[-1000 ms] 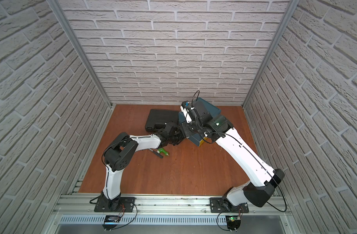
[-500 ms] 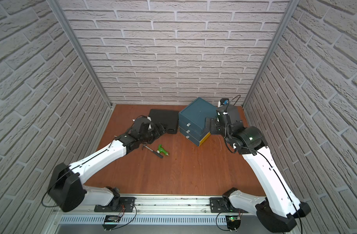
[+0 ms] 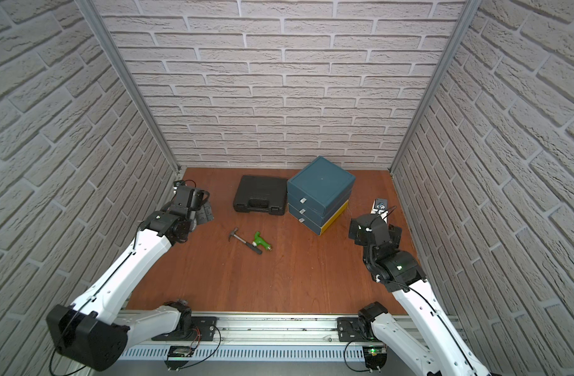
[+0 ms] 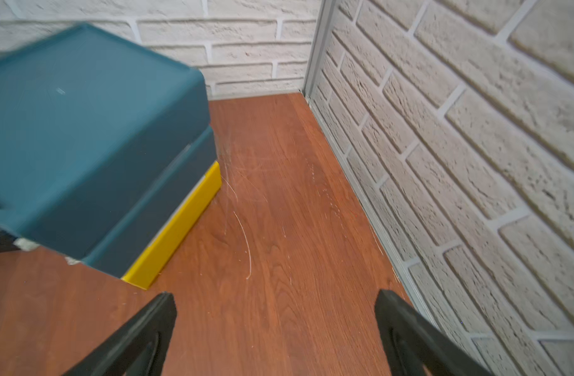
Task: Put the paint cans in the drawer according to color
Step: Reset both arms
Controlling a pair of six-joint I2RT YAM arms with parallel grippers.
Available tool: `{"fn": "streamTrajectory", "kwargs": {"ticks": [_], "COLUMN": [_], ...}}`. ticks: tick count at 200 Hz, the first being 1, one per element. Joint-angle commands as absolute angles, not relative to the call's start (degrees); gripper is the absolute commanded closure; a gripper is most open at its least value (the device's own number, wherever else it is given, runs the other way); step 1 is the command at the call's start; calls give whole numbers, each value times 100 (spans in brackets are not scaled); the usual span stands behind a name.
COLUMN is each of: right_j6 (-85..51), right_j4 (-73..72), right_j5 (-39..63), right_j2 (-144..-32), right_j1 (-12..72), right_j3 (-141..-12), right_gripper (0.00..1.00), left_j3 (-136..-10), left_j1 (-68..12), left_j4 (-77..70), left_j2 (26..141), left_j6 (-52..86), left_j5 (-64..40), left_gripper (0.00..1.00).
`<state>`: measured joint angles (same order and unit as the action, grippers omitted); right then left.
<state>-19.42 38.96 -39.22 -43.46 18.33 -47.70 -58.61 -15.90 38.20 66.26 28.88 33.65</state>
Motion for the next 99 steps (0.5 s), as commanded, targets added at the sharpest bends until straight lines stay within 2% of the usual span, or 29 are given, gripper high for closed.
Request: {"fn": "streamTrajectory", "kwargs": {"ticks": [1,23,39,56,89,99], "right_j6": [-1501,-1085,-939,-871,-578,-549], "right_j4": [1879,638,39,-378,-2095,-2092], "right_j5": [-4150,-4180,-4028,-3698,-3268,-3079], "right_j2": [-4245,-4354,-4667,-5122,-6107,-6323], "right_j1": [1567,1444,1289,1140,907,794], "right_j3": [-3628,-2697,-2366,-2240,-1786,-1932], "right_gripper": [0,0,0,0,0,0], "left_j3": [-4942,-3924,-3236,-2636,-2370,-2277], "left_j1": [-1229,-531,-334,-142,-142,-141], "left_j4": [2396,996,52,-972,-2378,-2973], "left_j2": [6397,6132,5938,5883,6806,7203], "left_j6": [1105,653,392,238,221,203], "left_j5": [3919,2853,2602,1878,1590,1622], "left_gripper": [2,2,2,2,2,2]}}
